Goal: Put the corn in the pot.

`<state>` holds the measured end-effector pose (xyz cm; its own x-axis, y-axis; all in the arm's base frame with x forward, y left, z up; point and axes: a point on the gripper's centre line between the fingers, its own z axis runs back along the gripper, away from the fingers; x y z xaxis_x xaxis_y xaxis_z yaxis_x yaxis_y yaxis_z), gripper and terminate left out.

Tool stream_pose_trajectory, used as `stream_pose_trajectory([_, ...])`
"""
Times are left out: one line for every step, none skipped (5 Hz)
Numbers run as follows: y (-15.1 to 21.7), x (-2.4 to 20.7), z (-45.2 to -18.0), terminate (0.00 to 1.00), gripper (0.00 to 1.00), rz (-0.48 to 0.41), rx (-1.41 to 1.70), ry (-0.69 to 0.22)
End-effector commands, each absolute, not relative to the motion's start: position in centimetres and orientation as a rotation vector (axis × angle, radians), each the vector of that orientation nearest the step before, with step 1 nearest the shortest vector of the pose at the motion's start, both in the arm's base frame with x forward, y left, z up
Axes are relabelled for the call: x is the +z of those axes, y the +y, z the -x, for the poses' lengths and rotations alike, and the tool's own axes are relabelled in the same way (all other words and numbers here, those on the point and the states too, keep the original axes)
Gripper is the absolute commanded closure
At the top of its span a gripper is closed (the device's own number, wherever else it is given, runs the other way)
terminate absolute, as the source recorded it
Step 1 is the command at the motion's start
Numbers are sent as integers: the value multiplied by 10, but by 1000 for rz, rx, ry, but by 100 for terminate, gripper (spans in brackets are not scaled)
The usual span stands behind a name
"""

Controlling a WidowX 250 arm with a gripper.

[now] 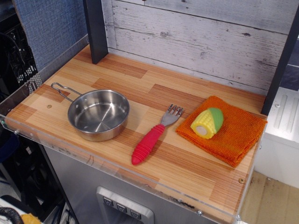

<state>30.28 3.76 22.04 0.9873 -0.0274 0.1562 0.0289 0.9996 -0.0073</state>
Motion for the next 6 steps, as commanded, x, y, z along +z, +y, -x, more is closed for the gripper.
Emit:
stream_pose_trajectory([38, 220, -303, 0, 0, 10, -28, -157])
stream_pose_trajectory([27, 224, -306, 0, 0, -15, -16, -175])
stream_pose_trajectory([2, 221, -304, 0, 0, 5, -60, -176])
stream_pose_trajectory([-42, 207, -301, 0, 0, 34, -163, -183])
stream_pose_trajectory([-74, 185, -299, 0, 0, 33, -249, -258])
stream_pose_trajectory([-84, 162, -304, 0, 0, -16, -273, -315])
